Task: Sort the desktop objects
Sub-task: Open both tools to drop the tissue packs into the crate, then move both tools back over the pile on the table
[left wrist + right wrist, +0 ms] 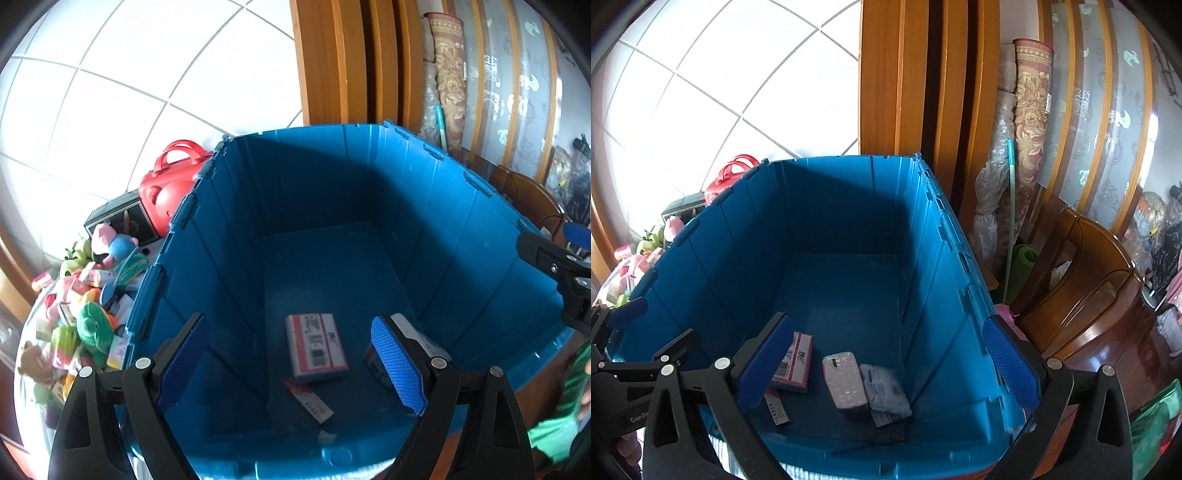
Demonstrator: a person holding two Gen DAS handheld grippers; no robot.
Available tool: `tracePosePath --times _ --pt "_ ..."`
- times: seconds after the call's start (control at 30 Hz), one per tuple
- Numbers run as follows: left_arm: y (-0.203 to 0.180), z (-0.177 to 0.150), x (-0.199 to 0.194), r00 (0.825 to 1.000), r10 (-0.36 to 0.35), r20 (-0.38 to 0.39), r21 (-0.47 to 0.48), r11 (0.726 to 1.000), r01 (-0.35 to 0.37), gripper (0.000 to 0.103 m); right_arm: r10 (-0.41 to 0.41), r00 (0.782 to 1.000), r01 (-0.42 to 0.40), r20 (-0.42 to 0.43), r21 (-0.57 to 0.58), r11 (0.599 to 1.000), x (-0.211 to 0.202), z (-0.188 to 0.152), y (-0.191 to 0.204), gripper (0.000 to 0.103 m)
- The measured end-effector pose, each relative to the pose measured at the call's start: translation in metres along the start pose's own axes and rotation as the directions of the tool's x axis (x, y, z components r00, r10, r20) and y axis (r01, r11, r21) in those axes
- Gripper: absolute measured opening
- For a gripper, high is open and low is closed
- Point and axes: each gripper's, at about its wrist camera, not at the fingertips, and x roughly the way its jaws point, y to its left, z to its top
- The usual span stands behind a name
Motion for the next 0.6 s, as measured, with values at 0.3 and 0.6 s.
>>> tracePosePath --times 0.3,0.6 --pt "-0.003 -0.010 -0.019 0.999 0.004 0.034 -0.013 1.000 -0.004 0.090 0.026 1.000 -0.027 -0.009 -0.008 1.000 -0.012 -0.012 -0.002 0.103" --pt "0.018 -0.030 -0.051 0.997 0.047 0.059 -0.073 0.996 -0.043 0.090 0.116 0.993 -0.115 0.012 -0.022 0.993 -0.022 -0.019 0.019 0.103"
